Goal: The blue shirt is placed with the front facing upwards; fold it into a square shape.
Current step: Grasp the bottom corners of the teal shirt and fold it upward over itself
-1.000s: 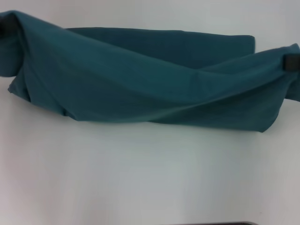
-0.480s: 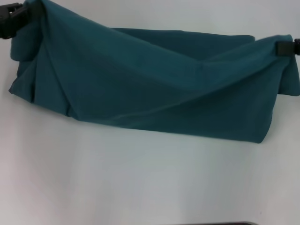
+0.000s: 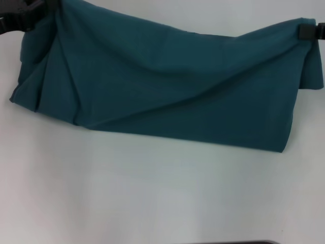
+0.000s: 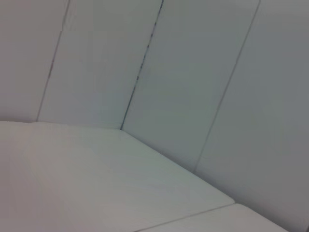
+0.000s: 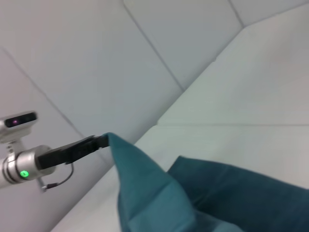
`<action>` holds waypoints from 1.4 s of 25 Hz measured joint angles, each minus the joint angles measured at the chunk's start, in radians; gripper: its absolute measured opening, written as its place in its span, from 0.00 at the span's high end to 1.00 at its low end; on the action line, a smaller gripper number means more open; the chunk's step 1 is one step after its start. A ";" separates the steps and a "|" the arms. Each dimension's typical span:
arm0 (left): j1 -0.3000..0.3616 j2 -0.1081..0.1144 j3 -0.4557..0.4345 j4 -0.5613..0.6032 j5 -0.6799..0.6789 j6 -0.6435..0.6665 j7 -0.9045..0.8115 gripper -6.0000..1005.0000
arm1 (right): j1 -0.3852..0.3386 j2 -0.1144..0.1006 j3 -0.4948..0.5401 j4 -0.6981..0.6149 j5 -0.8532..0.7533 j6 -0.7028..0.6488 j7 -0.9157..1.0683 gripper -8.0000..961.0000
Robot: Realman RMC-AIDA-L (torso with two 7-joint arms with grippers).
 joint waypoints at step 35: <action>-0.035 -0.076 0.081 0.049 0.001 -0.425 0.072 0.98 | 0.102 0.100 -0.003 0.000 -0.153 0.320 0.020 0.87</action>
